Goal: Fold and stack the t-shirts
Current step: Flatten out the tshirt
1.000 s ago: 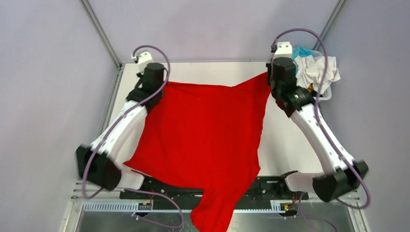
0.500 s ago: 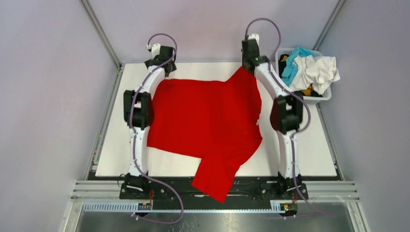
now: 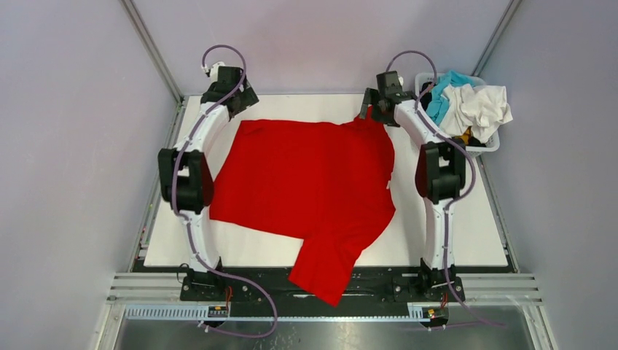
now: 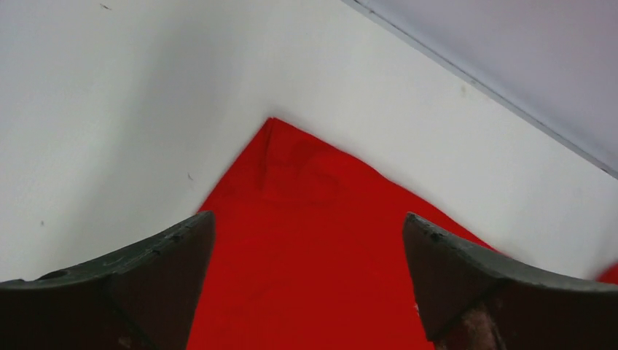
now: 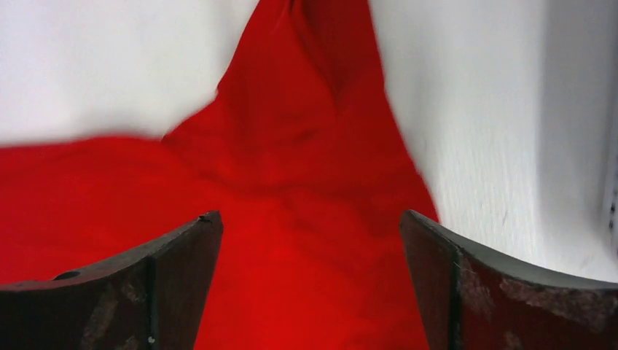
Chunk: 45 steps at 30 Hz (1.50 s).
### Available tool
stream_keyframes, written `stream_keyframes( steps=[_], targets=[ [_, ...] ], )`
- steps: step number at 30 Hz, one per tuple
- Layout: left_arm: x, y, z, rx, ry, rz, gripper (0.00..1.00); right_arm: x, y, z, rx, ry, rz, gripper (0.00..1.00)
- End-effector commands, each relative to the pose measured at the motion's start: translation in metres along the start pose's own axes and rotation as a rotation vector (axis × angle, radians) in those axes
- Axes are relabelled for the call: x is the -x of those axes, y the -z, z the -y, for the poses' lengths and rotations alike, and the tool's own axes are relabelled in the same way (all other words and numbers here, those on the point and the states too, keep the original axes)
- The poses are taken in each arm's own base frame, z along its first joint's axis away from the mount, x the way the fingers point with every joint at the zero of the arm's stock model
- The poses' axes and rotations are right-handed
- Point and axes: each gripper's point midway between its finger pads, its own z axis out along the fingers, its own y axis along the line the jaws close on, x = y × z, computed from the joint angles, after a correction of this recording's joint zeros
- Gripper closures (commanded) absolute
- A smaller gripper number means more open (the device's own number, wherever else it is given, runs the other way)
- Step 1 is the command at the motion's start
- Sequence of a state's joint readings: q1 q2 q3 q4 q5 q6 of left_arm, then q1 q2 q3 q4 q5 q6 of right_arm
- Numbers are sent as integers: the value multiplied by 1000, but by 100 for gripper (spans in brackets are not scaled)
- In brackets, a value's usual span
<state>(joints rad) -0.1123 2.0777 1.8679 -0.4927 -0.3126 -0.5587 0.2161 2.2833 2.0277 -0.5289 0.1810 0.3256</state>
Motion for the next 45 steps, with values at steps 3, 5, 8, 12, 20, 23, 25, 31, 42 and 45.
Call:
stream_keyframes(
  steps=[3, 5, 8, 12, 20, 23, 25, 31, 42, 45],
  targets=[
    [-26, 48, -1, -88, 58, -97, 1, -15, 109, -36, 284, -113, 29, 1],
    [-59, 53, -12, -96, 60, -179, 1, -62, 114, -30, 286, -100, -37, 1],
    [-95, 68, -16, -148, 89, -250, 1, -123, 130, -32, 268, -49, -117, 0],
    [-143, 82, -24, -178, 105, -325, 1, -193, 142, -33, 237, 6, -236, 1],
    [-184, 86, -50, -120, 110, -395, 1, -236, 123, -17, 155, 21, -380, 1],
    [-200, 82, -51, -118, 114, -444, 1, -237, 108, -15, 165, -29, -440, 1],
    [-206, 81, -52, -115, 118, -469, 1, -231, 98, -11, 172, -52, -451, 1],
    [-219, 78, -46, -128, 157, -518, 1, -197, 71, 2, 178, -138, -439, 1],
    [-222, 78, -30, -149, 194, -555, 1, -127, 27, 14, 168, -251, -428, 0],
    [-205, 78, -22, -150, 173, -534, 1, -98, 15, 12, 179, -224, -371, 1]
  ],
)
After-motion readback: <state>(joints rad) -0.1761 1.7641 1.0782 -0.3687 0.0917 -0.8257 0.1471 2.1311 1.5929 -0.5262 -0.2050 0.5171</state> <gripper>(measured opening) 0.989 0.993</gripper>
